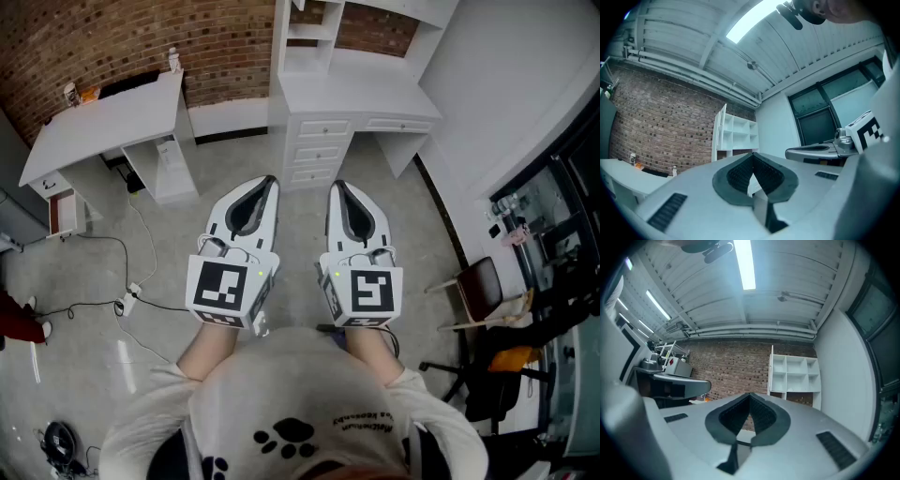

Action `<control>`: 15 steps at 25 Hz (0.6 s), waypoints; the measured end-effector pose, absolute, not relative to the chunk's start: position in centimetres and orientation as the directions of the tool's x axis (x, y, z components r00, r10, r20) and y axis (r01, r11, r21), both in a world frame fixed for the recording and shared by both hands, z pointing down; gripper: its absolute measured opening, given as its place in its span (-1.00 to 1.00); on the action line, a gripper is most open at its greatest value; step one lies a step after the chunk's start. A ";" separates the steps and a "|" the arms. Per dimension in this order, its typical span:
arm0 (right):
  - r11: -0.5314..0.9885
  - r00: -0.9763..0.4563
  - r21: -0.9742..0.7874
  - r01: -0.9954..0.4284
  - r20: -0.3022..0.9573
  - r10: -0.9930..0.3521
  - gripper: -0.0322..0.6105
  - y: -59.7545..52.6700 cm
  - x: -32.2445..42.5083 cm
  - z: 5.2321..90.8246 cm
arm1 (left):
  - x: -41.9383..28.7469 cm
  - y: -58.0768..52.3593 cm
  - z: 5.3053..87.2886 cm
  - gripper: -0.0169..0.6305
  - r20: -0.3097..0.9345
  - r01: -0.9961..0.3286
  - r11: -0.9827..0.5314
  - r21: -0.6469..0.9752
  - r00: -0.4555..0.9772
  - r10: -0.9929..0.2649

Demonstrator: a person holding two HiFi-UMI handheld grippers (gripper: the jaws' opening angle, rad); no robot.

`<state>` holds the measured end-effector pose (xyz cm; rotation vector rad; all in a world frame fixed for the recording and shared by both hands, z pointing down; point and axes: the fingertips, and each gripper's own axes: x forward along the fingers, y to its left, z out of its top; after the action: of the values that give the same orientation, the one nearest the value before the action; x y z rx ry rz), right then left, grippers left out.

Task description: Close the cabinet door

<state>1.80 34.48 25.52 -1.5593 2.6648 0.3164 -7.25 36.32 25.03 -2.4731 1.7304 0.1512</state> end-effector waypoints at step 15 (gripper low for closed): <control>0.510 -0.521 0.107 -0.853 -0.160 -0.838 -0.87 33.3 5.3 26.7 | -3.8 35.3 26.2 -0.92 -0.154 -0.945 -0.323 -0.045 0.326 -0.933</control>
<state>5.33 33.30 26.68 -1.4898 2.6534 0.2640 -3.76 35.34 26.17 -2.4523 1.7471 0.1508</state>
